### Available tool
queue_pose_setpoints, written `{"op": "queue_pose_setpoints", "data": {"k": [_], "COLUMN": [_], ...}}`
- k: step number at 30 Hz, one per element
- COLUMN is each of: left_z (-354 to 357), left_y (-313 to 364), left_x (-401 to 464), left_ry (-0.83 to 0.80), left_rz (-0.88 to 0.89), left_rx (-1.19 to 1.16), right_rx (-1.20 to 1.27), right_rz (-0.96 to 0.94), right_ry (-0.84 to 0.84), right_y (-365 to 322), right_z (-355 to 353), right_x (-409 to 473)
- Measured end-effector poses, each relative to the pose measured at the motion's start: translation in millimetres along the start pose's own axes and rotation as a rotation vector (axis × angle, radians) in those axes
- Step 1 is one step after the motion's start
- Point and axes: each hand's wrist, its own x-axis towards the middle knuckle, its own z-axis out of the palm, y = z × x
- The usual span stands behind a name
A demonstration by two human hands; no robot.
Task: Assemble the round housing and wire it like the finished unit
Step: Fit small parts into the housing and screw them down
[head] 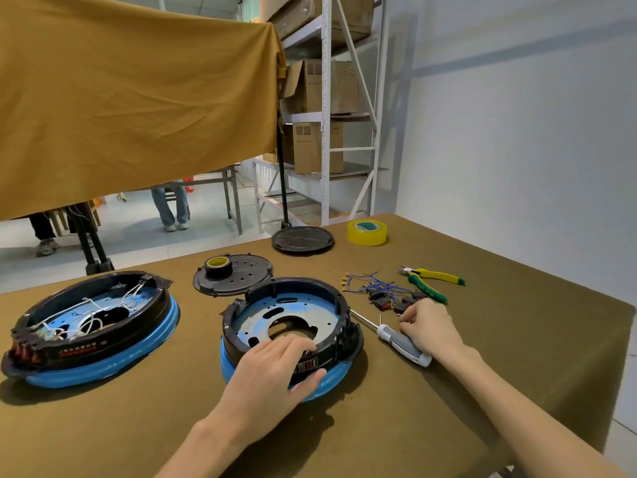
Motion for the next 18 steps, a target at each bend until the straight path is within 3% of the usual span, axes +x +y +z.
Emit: {"op": "queue_pose_setpoints", "data": {"k": [2, 5, 10, 13, 18], "left_z": [0, 2, -3, -15, -22], "left_y": [0, 1, -9, -24, -6], "left_x": [0, 1, -1, -6, 5], "left_ry": [0.028, 0.061, 0.145, 0.188, 0.172], "left_rz": [-0.02, -0.08, -0.252, -0.316, -0.326], "left_rx": [-0.02, -0.075, -0.22, -0.255, -0.086], "right_rx": [0.054, 0.331, 0.796, 0.869, 0.94], "right_rz": [-0.054, -0.199, -0.312, -0.298, -0.336], "right_ry": [0.096, 0.191, -0.078, -0.049, 0.062], "right_y": [-4, -19, -57, -67, -77], "right_z": [-2, -4, 1, 9, 19], "right_x": [-6, -20, -42, -47, -50]}}
